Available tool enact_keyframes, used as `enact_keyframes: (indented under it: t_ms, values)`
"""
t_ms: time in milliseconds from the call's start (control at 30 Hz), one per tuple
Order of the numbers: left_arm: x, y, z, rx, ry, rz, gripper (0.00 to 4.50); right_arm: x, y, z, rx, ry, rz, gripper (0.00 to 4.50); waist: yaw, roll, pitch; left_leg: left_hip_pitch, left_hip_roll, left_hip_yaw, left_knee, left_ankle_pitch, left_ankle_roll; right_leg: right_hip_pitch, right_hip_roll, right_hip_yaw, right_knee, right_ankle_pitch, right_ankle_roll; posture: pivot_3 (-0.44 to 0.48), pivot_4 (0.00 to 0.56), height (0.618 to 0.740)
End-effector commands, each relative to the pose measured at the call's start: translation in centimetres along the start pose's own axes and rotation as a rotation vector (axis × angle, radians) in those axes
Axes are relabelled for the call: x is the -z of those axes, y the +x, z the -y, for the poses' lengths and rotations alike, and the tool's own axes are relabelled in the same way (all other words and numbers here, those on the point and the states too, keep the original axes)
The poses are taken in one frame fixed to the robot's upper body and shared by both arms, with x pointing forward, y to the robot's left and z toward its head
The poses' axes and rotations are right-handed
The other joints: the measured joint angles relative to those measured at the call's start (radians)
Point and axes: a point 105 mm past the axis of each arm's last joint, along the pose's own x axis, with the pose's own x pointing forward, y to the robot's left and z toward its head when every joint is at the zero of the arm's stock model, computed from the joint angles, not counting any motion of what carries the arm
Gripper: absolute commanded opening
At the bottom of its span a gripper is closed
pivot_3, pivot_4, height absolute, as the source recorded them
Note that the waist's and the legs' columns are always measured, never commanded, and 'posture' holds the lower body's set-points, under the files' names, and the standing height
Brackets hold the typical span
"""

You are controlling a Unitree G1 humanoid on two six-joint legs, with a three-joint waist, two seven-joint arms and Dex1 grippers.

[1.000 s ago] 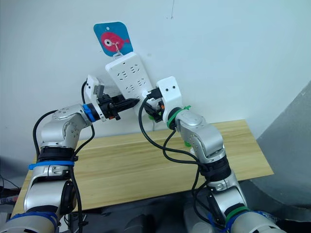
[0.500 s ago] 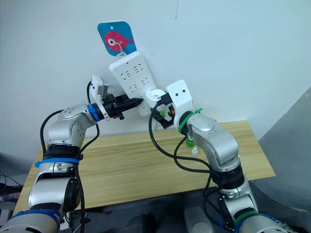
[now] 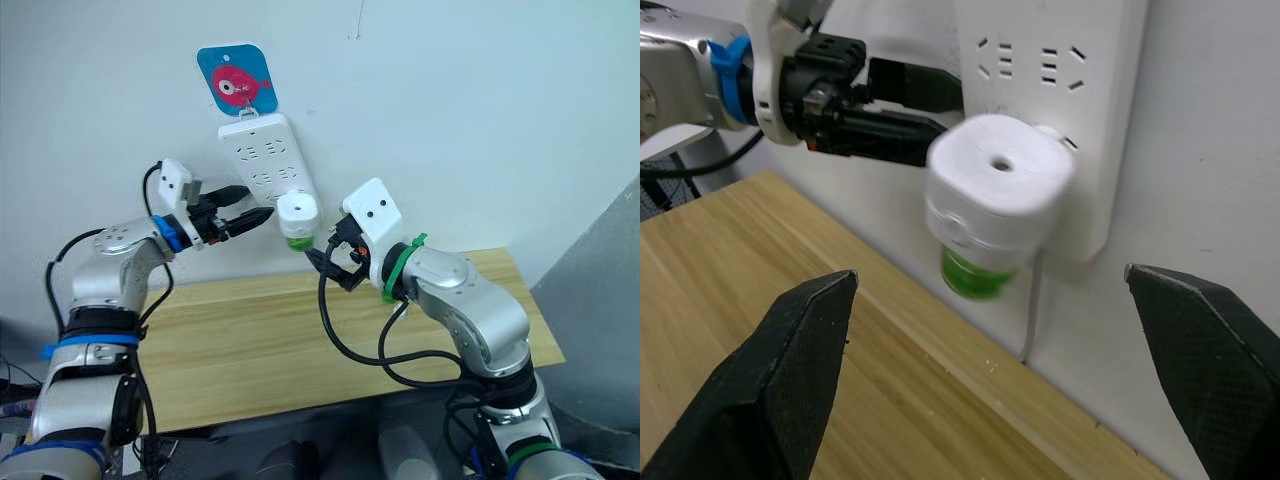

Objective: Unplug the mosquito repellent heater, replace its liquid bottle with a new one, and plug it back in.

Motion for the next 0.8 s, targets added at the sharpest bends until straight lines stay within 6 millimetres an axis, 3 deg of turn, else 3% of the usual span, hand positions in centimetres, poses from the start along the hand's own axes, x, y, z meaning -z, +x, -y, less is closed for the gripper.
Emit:
enact_keyframes:
  t_ms: [33, 133, 233, 467, 567, 800]
  values:
    - [-1.2, -2.7, 0.2, 0.008, 0.111, -0.009, 3.70, -1.0, -0.5, -1.1, -0.051, -0.041, 0.049, 4.33, 0.003, 0.000, 0.000, 0.000, 0.000, 0.000, 0.000, 0.000, 0.000, 0.000, 0.000, 0.000, 0.000, 0.000, 0.000, -0.177, 0.169, 0.740]
    - [-1.0, -4.1, 1.3, 0.035, 0.133, -0.034, 3.71, -0.9, -0.5, -1.2, -0.053, -0.050, 0.053, 3.60, 0.018, 0.000, 0.000, 0.000, 0.000, 0.000, -0.001, 0.000, 0.000, 0.000, 0.000, 0.000, -0.002, -0.001, -0.001, -0.157, 0.168, 0.740]
    - [-0.5, -6.1, 4.4, 0.112, 0.158, -0.059, 3.71, -0.8, -0.4, -1.5, -0.060, -0.068, 0.063, 2.49, 0.035, 0.001, 0.001, 0.000, 0.000, 0.001, -0.001, 0.000, 0.000, 0.000, -0.001, 0.002, -0.003, -0.001, -0.001, -0.127, 0.167, 0.740]
    - [-1.0, -7.5, 11.7, 0.240, 0.053, -0.007, 3.71, 0.0, 0.6, -1.8, -0.035, -0.108, 0.068, 0.03, 0.093, 0.000, 0.001, 0.001, -0.001, 0.001, 0.000, 0.000, 0.000, 0.002, -0.003, 0.000, -0.003, -0.001, -0.002, -0.089, 0.162, 0.740]
    - [-1.0, -8.0, 13.4, 0.276, 0.058, -0.018, 3.71, 0.3, 1.2, -1.5, -0.004, -0.119, 0.069, 0.03, 0.108, 0.000, 0.001, 0.001, -0.001, 0.002, 0.001, 0.000, 0.000, 0.003, -0.003, 0.000, -0.004, -0.001, -0.002, -0.087, 0.162, 0.740]
    - [-1.2, -7.8, 13.4, 0.265, 0.058, -0.015, 3.71, 1.0, 2.9, -0.2, 0.086, -0.119, 0.051, 0.03, 0.123, 0.000, 0.001, 0.002, 0.000, 0.005, 0.001, 0.000, -0.001, 0.002, -0.002, 0.001, -0.004, -0.002, -0.003, -0.078, 0.160, 0.740]
